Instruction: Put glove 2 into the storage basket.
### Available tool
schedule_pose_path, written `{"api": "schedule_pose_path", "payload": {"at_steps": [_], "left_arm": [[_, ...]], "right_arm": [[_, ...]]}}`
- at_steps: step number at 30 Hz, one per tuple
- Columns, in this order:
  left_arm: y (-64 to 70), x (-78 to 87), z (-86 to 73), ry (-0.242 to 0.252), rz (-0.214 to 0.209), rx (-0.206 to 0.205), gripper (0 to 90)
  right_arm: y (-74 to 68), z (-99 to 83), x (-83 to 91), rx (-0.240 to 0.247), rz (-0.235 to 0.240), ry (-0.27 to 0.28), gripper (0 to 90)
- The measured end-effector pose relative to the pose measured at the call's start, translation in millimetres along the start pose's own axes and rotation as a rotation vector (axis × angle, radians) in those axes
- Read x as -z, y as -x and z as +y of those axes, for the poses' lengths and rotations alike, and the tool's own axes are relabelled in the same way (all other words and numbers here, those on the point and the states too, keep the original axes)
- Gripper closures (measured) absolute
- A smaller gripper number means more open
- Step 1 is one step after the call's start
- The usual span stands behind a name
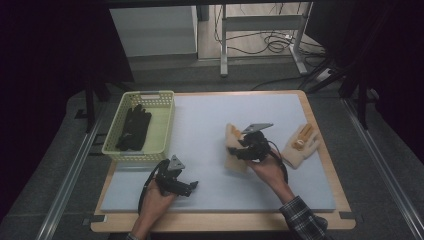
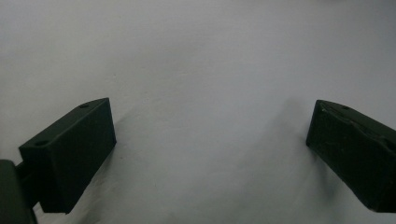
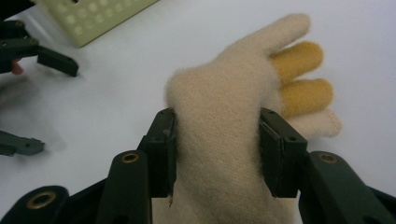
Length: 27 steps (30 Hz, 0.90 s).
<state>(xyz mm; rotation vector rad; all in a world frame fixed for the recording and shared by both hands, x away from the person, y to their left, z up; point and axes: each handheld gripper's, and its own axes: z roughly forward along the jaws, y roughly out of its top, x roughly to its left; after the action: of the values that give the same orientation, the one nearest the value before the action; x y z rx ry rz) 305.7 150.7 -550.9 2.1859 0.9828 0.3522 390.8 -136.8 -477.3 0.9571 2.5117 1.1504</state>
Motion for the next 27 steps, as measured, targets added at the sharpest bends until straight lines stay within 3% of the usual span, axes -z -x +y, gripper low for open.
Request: {"api": "schedule_pose_path", "payload": {"at_steps": [3, 8, 14, 16, 22, 27], "left_arm": [[0.2, 0.0, -0.1, 0.0, -0.001, 0.002, 1.6], [0.3, 0.0, -0.1, 0.0, -0.001, 0.003, 1.6], [0.2, 0.0, 0.0, 0.0, -0.001, 0.002, 1.6], [0.2, 0.0, 0.0, 0.0, -0.001, 0.002, 1.6], [0.2, 0.0, 0.0, 0.0, -0.001, 0.002, 1.6], [0.1, -0.1, 0.0, 0.0, -0.001, 0.002, 1.6]], "right_arm": [[-14.3, -2.5, -17.4, 0.01, 0.011, -0.02, 46.7], [-25.6, -14.5, -35.6, 0.006, 0.036, -0.04, 30.5], [-16.8, -10.7, -18.4, 0.025, 0.02, 0.007, 26.9], [-9.0, -9.8, -11.3, 0.019, 0.002, 0.014, 28.4], [15.2, -19.3, 1.3, -0.015, -0.062, -0.004, 44.7], [29.7, -29.0, 4.3, -0.056, -0.068, 0.002, 55.9]]}}
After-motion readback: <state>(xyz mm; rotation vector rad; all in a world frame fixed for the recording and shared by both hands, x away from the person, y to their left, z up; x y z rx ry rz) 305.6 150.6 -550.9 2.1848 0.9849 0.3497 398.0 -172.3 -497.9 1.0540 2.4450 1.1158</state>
